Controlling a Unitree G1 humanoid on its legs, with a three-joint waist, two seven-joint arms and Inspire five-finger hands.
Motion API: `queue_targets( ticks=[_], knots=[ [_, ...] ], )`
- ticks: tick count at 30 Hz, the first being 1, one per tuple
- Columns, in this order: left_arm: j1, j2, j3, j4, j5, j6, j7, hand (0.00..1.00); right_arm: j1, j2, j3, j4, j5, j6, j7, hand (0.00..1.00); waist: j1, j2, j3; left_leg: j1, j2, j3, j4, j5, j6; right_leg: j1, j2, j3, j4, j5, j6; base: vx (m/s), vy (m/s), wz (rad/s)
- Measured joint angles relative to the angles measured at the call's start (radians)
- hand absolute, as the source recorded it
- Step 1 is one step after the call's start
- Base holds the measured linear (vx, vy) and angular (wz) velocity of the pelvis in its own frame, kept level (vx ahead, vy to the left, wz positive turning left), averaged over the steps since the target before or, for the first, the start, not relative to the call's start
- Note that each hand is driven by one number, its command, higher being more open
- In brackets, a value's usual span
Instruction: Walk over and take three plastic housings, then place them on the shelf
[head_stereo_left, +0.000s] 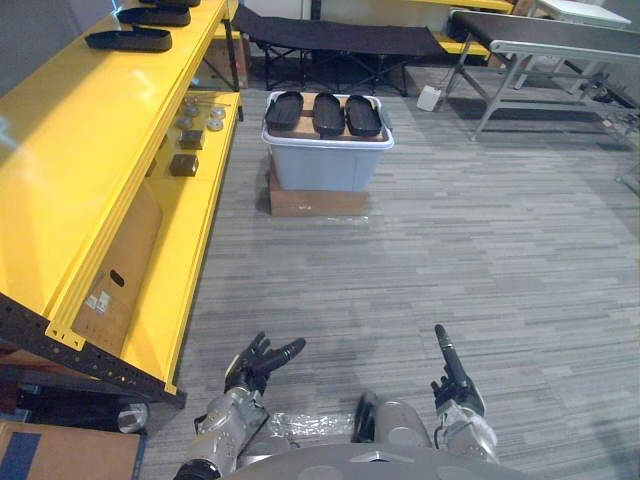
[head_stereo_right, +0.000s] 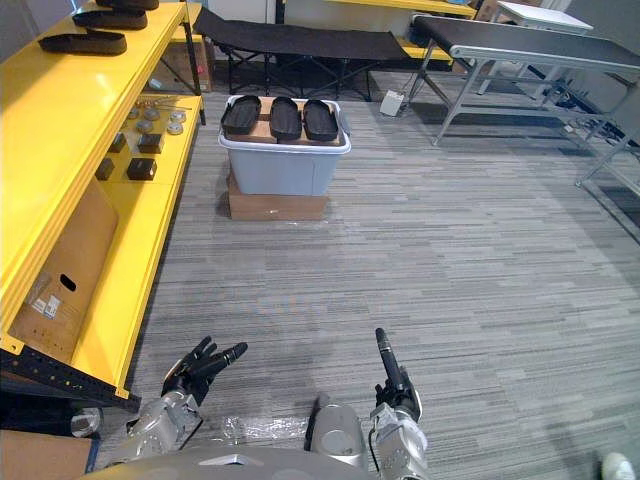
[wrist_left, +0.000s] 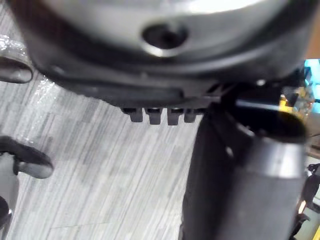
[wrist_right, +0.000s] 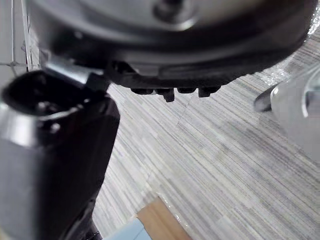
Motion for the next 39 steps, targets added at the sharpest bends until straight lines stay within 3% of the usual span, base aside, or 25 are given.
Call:
queue_targets(
  ticks=[1, 4, 7, 8, 9, 10, 11, 13, 16, 19, 21, 23, 24, 25, 26, 27, 28, 29, 30, 31, 33, 34, 36, 37, 39],
  knots=[
    [0.004, 0.000, 0.000, 0.000, -0.022, 0.000, -0.005, 1.00, 0.004, 0.000, 0.000, 0.000, -0.035, -0.009, 0.001, 1.00, 0.001, -0.013, 0.010, 0.019, 0.006, 0.001, 0.026, -0.033, -0.017, 0.006, 0.005, 0.001, -0.055, 0.014, -0.004, 0.24, -0.100, 0.01],
    [0.026, 0.000, -0.002, -0.001, -0.027, -0.006, -0.020, 1.00, 0.032, 0.000, 0.005, 0.000, -0.075, -0.041, 0.012, 1.00, 0.002, -0.011, 0.015, 0.042, 0.031, -0.001, 0.099, -0.135, -0.052, 0.020, 0.013, 0.036, -0.053, 0.014, -0.016, 0.26, -0.200, -0.05],
    [0.034, -0.002, -0.008, -0.006, -0.073, -0.021, -0.019, 1.00, 0.035, -0.006, 0.009, 0.000, -0.104, -0.044, 0.011, 1.00, -0.002, 0.021, -0.002, 0.051, 0.117, -0.004, 0.147, -0.219, -0.104, 0.002, 0.084, 0.038, 0.020, 0.082, -0.087, 0.39, -0.277, 0.05],
    [0.039, -0.001, -0.010, -0.026, -0.107, -0.031, -0.019, 1.00, 0.035, -0.021, 0.022, -0.002, -0.112, -0.047, 0.011, 1.00, -0.008, 0.041, -0.031, 0.061, 0.178, -0.007, 0.160, -0.220, -0.159, 0.004, 0.130, 0.010, 0.039, 0.083, -0.088, 0.49, -0.277, 0.18],
    [0.039, 0.002, -0.009, -0.034, -0.111, -0.038, -0.019, 1.00, 0.031, -0.023, 0.025, -0.003, -0.112, -0.053, 0.010, 1.00, -0.005, 0.040, -0.031, 0.046, 0.187, -0.009, 0.200, -0.217, -0.168, 0.005, 0.136, 0.000, 0.044, 0.105, -0.108, 0.60, -0.354, 0.12],
    [0.030, -0.008, -0.008, -0.037, -0.133, -0.044, -0.018, 1.00, 0.023, -0.031, 0.027, -0.004, -0.112, -0.064, 0.011, 1.00, -0.001, 0.049, -0.029, 0.004, 0.216, -0.009, 0.302, -0.200, -0.187, 0.009, 0.153, -0.003, 0.054, 0.092, -0.169, 0.39, -0.243, -0.09],
    [0.030, -0.024, -0.007, -0.047, -0.169, -0.044, -0.019, 1.00, 0.020, -0.049, 0.035, -0.019, -0.114, -0.066, 0.014, 1.00, 0.000, 0.065, -0.027, -0.064, 0.262, -0.007, 0.472, -0.144, -0.178, 0.040, 0.173, -0.007, 0.041, 0.077, -0.198, 0.49, -0.315, -0.08],
    [0.026, -0.045, 0.001, -0.059, -0.218, -0.043, -0.020, 1.00, 0.011, -0.067, 0.043, -0.049, -0.128, -0.071, 0.021, 1.00, -0.001, 0.084, -0.018, -0.163, 0.328, 0.012, 0.733, -0.131, -0.164, 0.135, 0.204, -0.007, -0.016, 0.062, -0.219, 0.57, -0.288, -0.03],
    [0.011, -0.055, 0.017, -0.108, -0.262, -0.017, -0.028, 1.00, 0.007, -0.071, 0.046, -0.093, -0.154, -0.089, 0.020, 1.00, 0.004, 0.064, -0.002, -0.264, 0.285, 0.018, 0.740, -0.147, -0.160, 0.279, 0.200, -0.001, -0.094, 0.046, -0.234, 0.46, -0.185, 0.01],
    [0.002, -0.069, 0.018, -0.179, -0.262, 0.003, -0.059, 1.00, -0.029, -0.097, 0.071, -0.138, -0.154, -0.099, 0.003, 1.00, 0.024, 0.076, 0.012, -0.396, 0.168, 0.005, 0.468, -0.112, -0.116, 0.327, 0.194, 0.008, -0.121, -0.001, -0.244, 0.28, -0.026, -0.06],
    [0.043, -0.085, 0.017, -0.257, -0.262, 0.006, -0.061, 1.00, -0.023, -0.106, 0.099, -0.151, -0.154, -0.099, -0.012, 1.00, 0.059, 0.091, 0.034, -0.435, 0.091, -0.042, 0.184, 0.042, -0.159, 0.379, 0.205, 0.033, -0.127, -0.033, -0.222, 0.19, 0.053, -0.32],
    [0.090, -0.090, 0.017, -0.256, -0.261, 0.012, -0.068, 1.00, -0.007, -0.102, 0.123, -0.151, -0.153, -0.094, -0.022, 1.00, 0.070, 0.104, 0.033, -0.437, 0.104, -0.007, 0.121, 0.114, -0.168, 0.431, 0.229, 0.059, -0.127, -0.073, -0.202, 0.17, 0.101, -0.41],
    [0.102, -0.089, 0.017, -0.252, -0.260, 0.019, -0.068, 1.00, -0.001, -0.101, 0.132, -0.152, -0.151, -0.094, -0.025, 1.00, 0.070, 0.106, 0.029, -0.433, 0.104, 0.004, 0.123, 0.125, -0.158, 0.441, 0.233, 0.066, -0.115, -0.093, -0.197, 0.35, 0.206, -0.38],
    [0.118, -0.084, 0.017, -0.251, -0.257, 0.021, -0.073, 1.00, 0.001, -0.100, 0.144, -0.153, -0.150, -0.093, -0.032, 1.00, 0.069, 0.098, 0.027, -0.424, 0.102, 0.021, 0.131, 0.167, -0.097, 0.441, 0.224, 0.088, -0.070, -0.151, -0.193, 0.35, 0.192, -0.21],
    [0.117, -0.080, 0.018, -0.251, -0.252, 0.021, -0.080, 1.00, 0.000, -0.100, 0.153, -0.157, -0.150, -0.093, -0.037, 1.00, 0.065, 0.087, 0.025, -0.423, 0.093, 0.049, 0.147, 0.178, -0.071, 0.434, 0.208, 0.096, -0.031, -0.193, -0.188, 0.44, 0.224, -0.15],
    [0.112, -0.075, 0.019, -0.251, -0.248, 0.021, -0.085, 1.00, 0.000, -0.099, 0.160, -0.159, -0.150, -0.093, -0.041, 1.00, 0.061, 0.062, 0.025, -0.427, 0.087, 0.083, 0.174, 0.179, -0.041, 0.419, 0.184, 0.097, 0.013, -0.236, -0.183, 0.39, 0.180, -0.06],
    [0.113, -0.065, 0.016, -0.251, -0.244, 0.021, -0.086, 1.00, 0.005, -0.091, 0.164, -0.158, -0.149, -0.082, -0.046, 1.00, 0.063, 0.017, 0.005, -0.435, 0.075, 0.116, 0.208, 0.166, 0.000, 0.400, 0.139, 0.099, 0.064, -0.291, -0.176, 0.54, 0.173, -0.20],
    [0.110, -0.051, 0.002, -0.248, -0.244, 0.020, -0.086, 1.00, 0.012, -0.083, 0.175, -0.159, -0.143, -0.080, -0.045, 1.00, 0.066, -0.013, -0.017, -0.435, 0.054, 0.142, 0.235, 0.124, 0.034, 0.357, 0.102, 0.104, 0.207, -0.327, -0.123, 0.49, 0.129, -0.25],
    [0.098, -0.052, 0.000, -0.240, -0.244, 0.020, -0.085, 1.00, 0.007, -0.084, 0.181, -0.157, -0.140, -0.078, -0.043, 1.00, 0.064, -0.021, -0.014, -0.429, 0.046, 0.144, 0.250, 0.095, 0.037, 0.300, 0.075, 0.105, 0.350, -0.332, -0.100, 0.50, 0.115, -0.09],
    [0.080, -0.048, -0.008, -0.229, -0.242, 0.022, -0.078, 1.00, -0.001, -0.083, 0.197, -0.155, -0.102, -0.071, -0.036, 1.00, 0.046, -0.023, -0.014, -0.391, 0.029, 0.135, 0.243, 0.065, 0.045, 0.176, 0.020, 0.105, 0.629, -0.238, -0.013, 0.47, 0.128, 0.13],
    [0.076, -0.046, -0.017, -0.240, -0.240, 0.018, -0.072, 1.00, 0.017, -0.062, 0.205, -0.149, -0.066, -0.055, -0.016, 1.00, 0.033, -0.015, -0.009, -0.272, 0.026, 0.123, 0.235, 0.020, 0.040, 0.081, -0.040, 0.088, 0.816, -0.259, -0.055, 0.53, 0.106, 0.21],
    [0.076, -0.045, -0.016, -0.242, -0.240, 0.017, -0.070, 1.00, 0.021, -0.059, 0.208, -0.149, -0.066, -0.055, -0.014, 1.00, 0.032, -0.015, -0.010, -0.257, 0.026, 0.117, 0.232, 0.016, 0.038, 0.077, -0.044, 0.081, 0.804, -0.262, -0.061, 0.48, 0.024, 0.35],
    [0.037, -0.039, -0.017, -0.271, -0.240, 0.017, -0.055, 1.00, 0.039, -0.052, 0.226, -0.149, -0.068, -0.056, 0.008, 1.00, 0.024, 0.007, -0.012, -0.198, 0.044, 0.055, 0.192, 0.007, 0.031, 0.031, -0.039, 0.038, 0.535, -0.268, -0.072, 0.43, -0.035, 0.63],
    [0.017, -0.038, -0.017, -0.273, -0.240, 0.019, -0.055, 1.00, 0.039, -0.052, 0.226, -0.149, -0.069, -0.056, 0.011, 1.00, 0.023, 0.017, -0.005, -0.193, 0.054, 0.033, 0.189, 0.004, 0.024, 0.022, -0.031, 0.039, 0.445, -0.258, -0.056, 0.39, -0.064, 0.84],
    [-0.040, -0.021, -0.016, -0.270, -0.245, 0.023, -0.055, 1.00, 0.041, -0.051, 0.225, -0.147, -0.070, -0.056, 0.027, 1.00, 0.024, 0.029, 0.004, -0.172, 0.081, -0.025, 0.192, -0.020, -0.015, -0.004, -0.014, 0.121, 0.154, -0.154, 0.002, 0.37, -0.104, 0.78]
  ],
)
